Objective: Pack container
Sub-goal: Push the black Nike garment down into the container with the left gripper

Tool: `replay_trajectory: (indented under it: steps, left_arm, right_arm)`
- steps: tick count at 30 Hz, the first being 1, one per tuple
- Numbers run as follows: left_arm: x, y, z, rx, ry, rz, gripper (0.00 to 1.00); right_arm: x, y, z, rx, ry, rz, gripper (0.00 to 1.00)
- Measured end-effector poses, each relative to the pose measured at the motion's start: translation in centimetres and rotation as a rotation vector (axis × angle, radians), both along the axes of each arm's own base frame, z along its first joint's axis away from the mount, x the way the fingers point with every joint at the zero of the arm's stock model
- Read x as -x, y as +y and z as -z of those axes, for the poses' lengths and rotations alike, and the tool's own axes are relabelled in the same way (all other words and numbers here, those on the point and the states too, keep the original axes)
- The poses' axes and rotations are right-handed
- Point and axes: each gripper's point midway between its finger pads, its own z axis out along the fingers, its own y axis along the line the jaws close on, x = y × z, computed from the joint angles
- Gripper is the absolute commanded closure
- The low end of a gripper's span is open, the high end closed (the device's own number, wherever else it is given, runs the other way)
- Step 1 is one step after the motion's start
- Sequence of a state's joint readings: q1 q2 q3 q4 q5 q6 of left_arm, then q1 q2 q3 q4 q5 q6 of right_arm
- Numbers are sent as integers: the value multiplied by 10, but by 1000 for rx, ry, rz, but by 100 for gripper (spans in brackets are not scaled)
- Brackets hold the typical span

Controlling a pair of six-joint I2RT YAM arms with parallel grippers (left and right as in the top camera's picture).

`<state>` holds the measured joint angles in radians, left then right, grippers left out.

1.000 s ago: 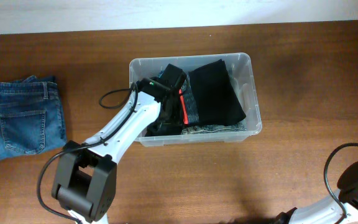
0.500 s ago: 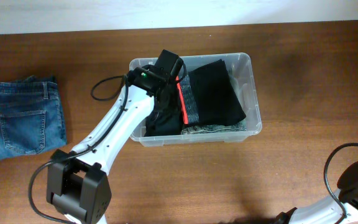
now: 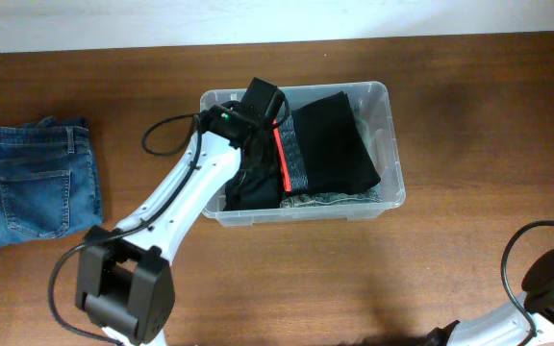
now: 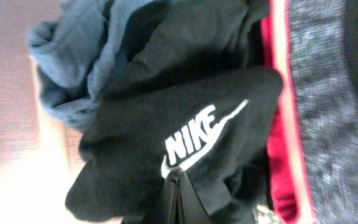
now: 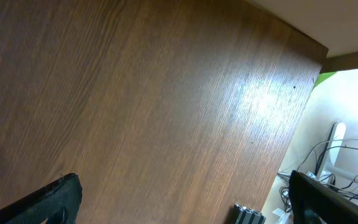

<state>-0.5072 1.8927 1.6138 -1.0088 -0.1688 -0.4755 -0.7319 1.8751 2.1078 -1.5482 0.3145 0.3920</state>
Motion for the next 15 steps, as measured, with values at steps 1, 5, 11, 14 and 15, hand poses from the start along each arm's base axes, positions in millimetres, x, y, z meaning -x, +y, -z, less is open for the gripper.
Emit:
replay_trajectory:
  steps: [1,5,11,14,15]
  left_arm:
    - [-1,1,5,-11,8,-2,97]
    - [-10,7,29,-82,17,-17,96]
    - [-24,5,50,-105,-3,-25,95]
    - [-26,5,61,-117,8,-26,94]
    - [-26,5,65,-121,13,-25,94]
  right_arm:
    - [0,0,0,0,0,0,1]
    - [0,0,0,0,0,0,1]
    - [0,0,0,0,0,0,1]
    - [0,0,0,0,0,0,1]
    - [0,0,0,0,0,0,1]
